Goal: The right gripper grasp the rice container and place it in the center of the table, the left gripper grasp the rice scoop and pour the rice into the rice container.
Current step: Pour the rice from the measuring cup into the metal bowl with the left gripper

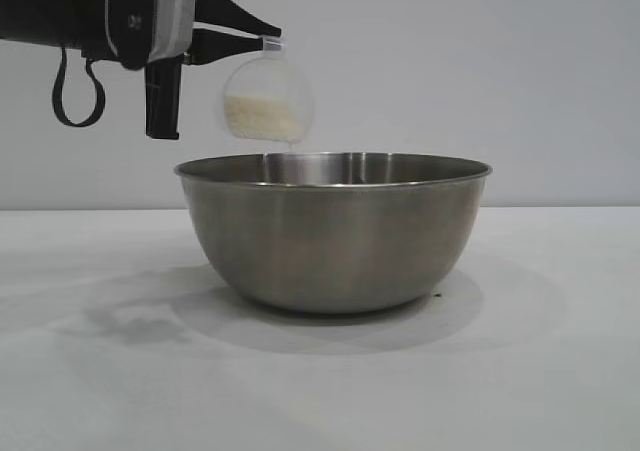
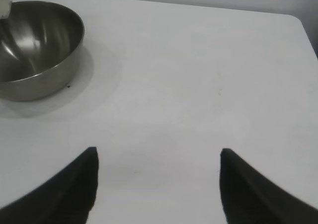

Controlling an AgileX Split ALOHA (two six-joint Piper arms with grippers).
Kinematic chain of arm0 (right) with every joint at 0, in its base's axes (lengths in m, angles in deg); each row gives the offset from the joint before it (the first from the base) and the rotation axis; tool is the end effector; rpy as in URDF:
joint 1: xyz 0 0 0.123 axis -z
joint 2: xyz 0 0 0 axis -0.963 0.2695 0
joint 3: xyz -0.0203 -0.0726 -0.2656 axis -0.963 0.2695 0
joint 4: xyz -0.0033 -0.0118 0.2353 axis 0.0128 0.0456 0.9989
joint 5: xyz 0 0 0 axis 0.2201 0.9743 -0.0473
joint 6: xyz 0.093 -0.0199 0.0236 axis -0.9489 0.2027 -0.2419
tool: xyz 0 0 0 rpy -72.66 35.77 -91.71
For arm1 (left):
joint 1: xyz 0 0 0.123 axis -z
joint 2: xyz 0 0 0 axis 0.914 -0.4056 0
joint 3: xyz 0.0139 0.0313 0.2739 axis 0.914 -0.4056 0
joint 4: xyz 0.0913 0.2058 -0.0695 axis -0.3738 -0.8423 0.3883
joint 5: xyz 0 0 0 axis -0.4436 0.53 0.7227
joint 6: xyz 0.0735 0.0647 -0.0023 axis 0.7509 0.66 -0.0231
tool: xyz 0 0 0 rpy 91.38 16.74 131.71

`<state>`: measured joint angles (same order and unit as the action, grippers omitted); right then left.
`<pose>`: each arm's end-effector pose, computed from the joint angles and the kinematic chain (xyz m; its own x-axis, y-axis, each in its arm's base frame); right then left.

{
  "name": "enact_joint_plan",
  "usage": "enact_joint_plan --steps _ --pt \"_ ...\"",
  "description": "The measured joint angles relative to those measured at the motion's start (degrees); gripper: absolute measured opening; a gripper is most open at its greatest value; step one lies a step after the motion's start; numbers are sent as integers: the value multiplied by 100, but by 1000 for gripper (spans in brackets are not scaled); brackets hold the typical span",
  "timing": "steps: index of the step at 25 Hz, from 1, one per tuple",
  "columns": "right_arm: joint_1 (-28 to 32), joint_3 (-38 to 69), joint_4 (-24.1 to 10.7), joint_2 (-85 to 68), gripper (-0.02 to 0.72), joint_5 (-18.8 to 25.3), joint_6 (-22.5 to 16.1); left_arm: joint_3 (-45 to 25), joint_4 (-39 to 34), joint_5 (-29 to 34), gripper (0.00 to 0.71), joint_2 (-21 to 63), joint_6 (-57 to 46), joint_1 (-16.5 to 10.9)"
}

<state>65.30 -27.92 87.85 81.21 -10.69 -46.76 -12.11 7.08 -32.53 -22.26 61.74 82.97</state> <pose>-0.0090 -0.0003 0.2566 -0.5012 -0.1345 -0.8548 -0.1949 0.9800 -0.0399 0.3242 -0.1635 0.1781 0.7785 0.5149 0.3589 -0.2940 -0.2061 0.9333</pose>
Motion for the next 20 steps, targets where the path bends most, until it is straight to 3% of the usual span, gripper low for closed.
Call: enact_joint_plan --steps 8,20 --pt "0 0 10 0 442 0 -5 0 0 0 0 0 838 26" --pt "0 0 10 0 442 0 -14 4 -220 -25 0 0 1875 401"
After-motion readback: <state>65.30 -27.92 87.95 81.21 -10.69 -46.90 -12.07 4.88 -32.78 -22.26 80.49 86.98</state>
